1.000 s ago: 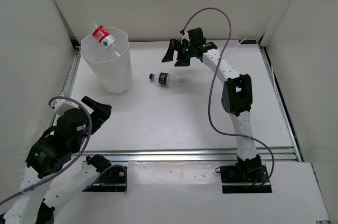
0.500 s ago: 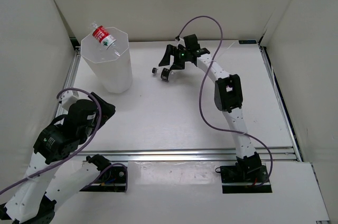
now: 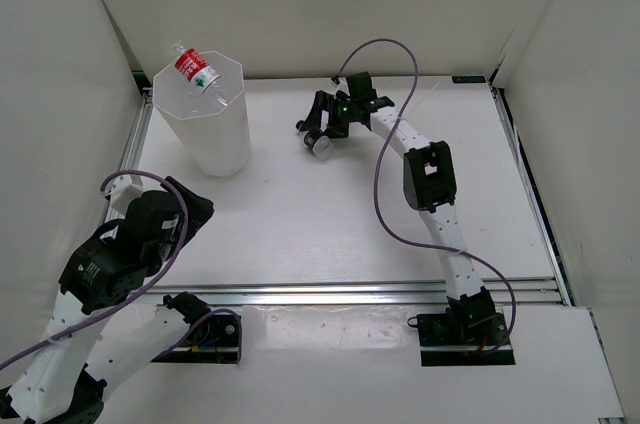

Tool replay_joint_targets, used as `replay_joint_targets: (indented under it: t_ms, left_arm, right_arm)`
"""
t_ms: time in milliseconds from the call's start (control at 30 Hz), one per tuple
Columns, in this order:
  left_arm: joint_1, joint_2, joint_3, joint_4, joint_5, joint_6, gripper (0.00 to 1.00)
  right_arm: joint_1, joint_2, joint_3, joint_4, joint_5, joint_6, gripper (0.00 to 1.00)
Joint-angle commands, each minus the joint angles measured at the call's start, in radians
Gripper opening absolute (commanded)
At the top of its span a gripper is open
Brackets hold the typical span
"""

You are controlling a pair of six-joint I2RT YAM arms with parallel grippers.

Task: Put the plastic bottles in the bin

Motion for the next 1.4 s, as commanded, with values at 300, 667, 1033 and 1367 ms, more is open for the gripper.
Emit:
replay_joint_targets:
  t_ms: [300, 667, 1033, 1367]
  left_arm:
    - [0.001, -0.079, 0.014, -0.092, -0.052, -0.065, 1.00]
    - [0.001, -0.121, -0.004, -0.092, -0.052, -0.094, 1.00]
    - [0.001, -0.130, -0.015, -0.072, -0.012, -0.036, 1.00]
    - [0.001, -0.130, 0.025, -0.072, 0.041, 0.102, 1.00]
  right_arm:
    - [0.040, -0.038, -0.025, -0.048, 0.167, 0.034, 0.83]
    - [0.049, -0.129, -0.069, -0.087, 0.167, 0.070, 0.40]
    - [0.228, -0.339, 0.121, 0.121, 0.336, 0.219, 0.39]
    - [0.277, -0.357, 0.187, 0.463, 0.374, 0.437, 0.37]
